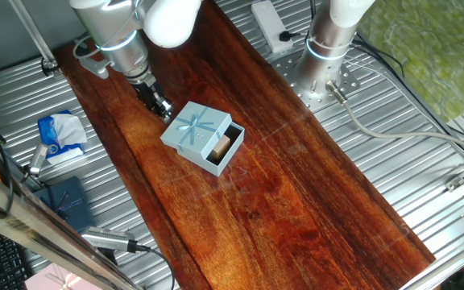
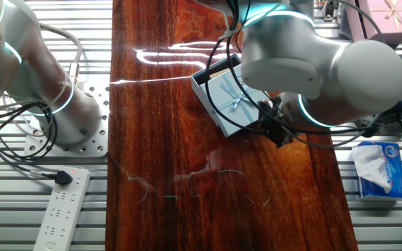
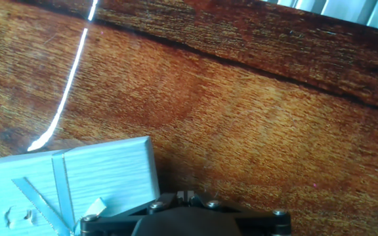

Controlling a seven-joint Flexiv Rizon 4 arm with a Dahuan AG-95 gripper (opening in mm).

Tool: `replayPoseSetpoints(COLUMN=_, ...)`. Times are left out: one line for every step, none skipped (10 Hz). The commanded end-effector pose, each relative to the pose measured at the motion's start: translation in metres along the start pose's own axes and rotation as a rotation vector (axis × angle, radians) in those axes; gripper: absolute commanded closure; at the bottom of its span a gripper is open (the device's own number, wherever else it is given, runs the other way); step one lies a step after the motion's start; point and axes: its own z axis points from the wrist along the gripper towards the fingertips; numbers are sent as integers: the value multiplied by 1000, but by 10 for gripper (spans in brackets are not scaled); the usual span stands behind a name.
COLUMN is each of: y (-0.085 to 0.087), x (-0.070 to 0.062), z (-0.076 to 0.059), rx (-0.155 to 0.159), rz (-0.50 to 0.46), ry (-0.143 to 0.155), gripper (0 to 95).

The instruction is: Slide the outer casing onto the gift box

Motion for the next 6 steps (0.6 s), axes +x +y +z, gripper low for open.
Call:
replayPoseSetpoints(y=1, x=1, z=0, rx=-3, rz=-14, ry=-1, gripper=950)
replayPoseSetpoints(y=2, x=0, z=1, rx=-1, rz=-19, ry=0, gripper=950)
replayPoseSetpoints(y=2, x=1, z=1, rx=4, rz=-16, ry=2, gripper=950)
replayPoseSetpoints(y=2, x=1, z=1, rx=3, rz=-15, ry=2, gripper=950)
replayPoseSetpoints(y=3, x=0, z=2, rx=4, rz=-14, ry=0, gripper=950)
replayPoseSetpoints(y=4, x=0, z=2, rx=6, rz=-7, ry=0, gripper=950)
